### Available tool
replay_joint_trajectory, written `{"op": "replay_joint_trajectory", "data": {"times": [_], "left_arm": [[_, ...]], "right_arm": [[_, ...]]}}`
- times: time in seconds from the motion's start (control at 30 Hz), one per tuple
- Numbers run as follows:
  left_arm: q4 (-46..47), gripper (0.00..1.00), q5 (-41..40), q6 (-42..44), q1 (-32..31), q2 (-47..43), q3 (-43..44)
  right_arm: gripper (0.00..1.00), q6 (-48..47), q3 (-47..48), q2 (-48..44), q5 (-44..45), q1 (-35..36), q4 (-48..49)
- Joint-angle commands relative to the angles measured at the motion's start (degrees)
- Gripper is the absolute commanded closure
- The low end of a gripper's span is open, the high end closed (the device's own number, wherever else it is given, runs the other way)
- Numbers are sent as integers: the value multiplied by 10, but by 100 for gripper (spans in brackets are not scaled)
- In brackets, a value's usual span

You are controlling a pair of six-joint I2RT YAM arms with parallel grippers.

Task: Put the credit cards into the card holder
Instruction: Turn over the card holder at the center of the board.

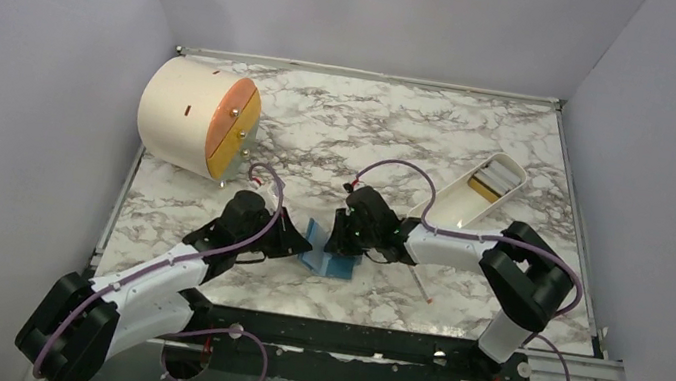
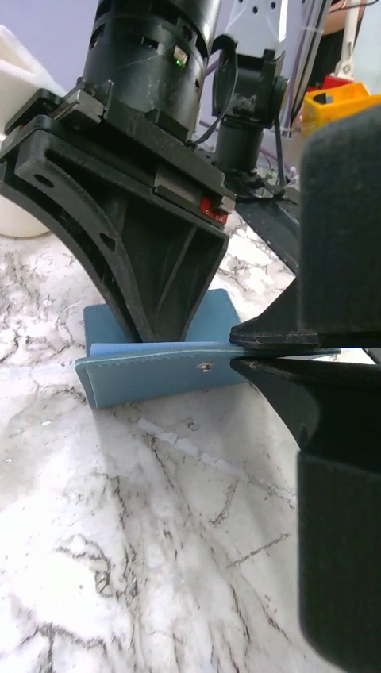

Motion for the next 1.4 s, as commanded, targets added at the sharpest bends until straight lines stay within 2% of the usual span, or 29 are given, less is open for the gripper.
{"op": "replay_joint_trajectory", "data": {"times": [0.0,0.07,0.13,0.17,0.23,0.3,0.33,0.4,0.57,0.63,0.7,0.73,0.8,0.9,1.0,1.1,1.2,1.37], "left_arm": [[55,91,52,-28,0,-21,-19],[52,88,50,-25,0,-21,-24],[53,99,50,-20,0,-19,-29],[55,100,50,-17,0,-19,-29],[63,99,54,-16,0,-22,-32],[70,91,54,-19,0,-31,-36],[74,91,52,-21,0,-35,-39],[76,99,50,-24,0,-42,-45],[94,100,59,-28,0,-52,-60],[90,86,56,-27,0,-57,-59],[85,82,51,-25,0,-60,-57],[85,84,51,-23,0,-61,-57],[90,100,54,-21,0,-61,-58],[97,100,58,-21,0,-61,-62],[87,100,47,-13,0,-61,-61],[61,100,29,4,0,-61,-51],[40,100,16,12,0,-65,-43],[33,100,8,14,-1,-69,-40]], "right_arm": [[83,-20,-16,20,0,4,43],[83,-22,-21,20,0,4,51],[83,-26,-23,19,0,4,55],[83,-29,-24,17,-1,4,58],[83,-33,-28,15,0,3,64],[83,-36,-31,15,1,4,70],[83,-35,-34,17,0,4,74],[83,-29,-40,18,-7,3,84],[83,-29,-49,17,-7,4,95],[83,-30,-53,14,-10,4,100],[82,-28,-59,8,-10,3,107],[82,-27,-61,7,-10,4,108],[82,-27,-63,3,-9,4,106],[82,-27,-66,-6,-8,3,105],[75,-25,-64,-24,-4,4,92],[60,-18,-60,-66,9,4,61],[51,-4,-64,-118,15,4,44],[36,11,-59,-141,-18,3,47]]}}
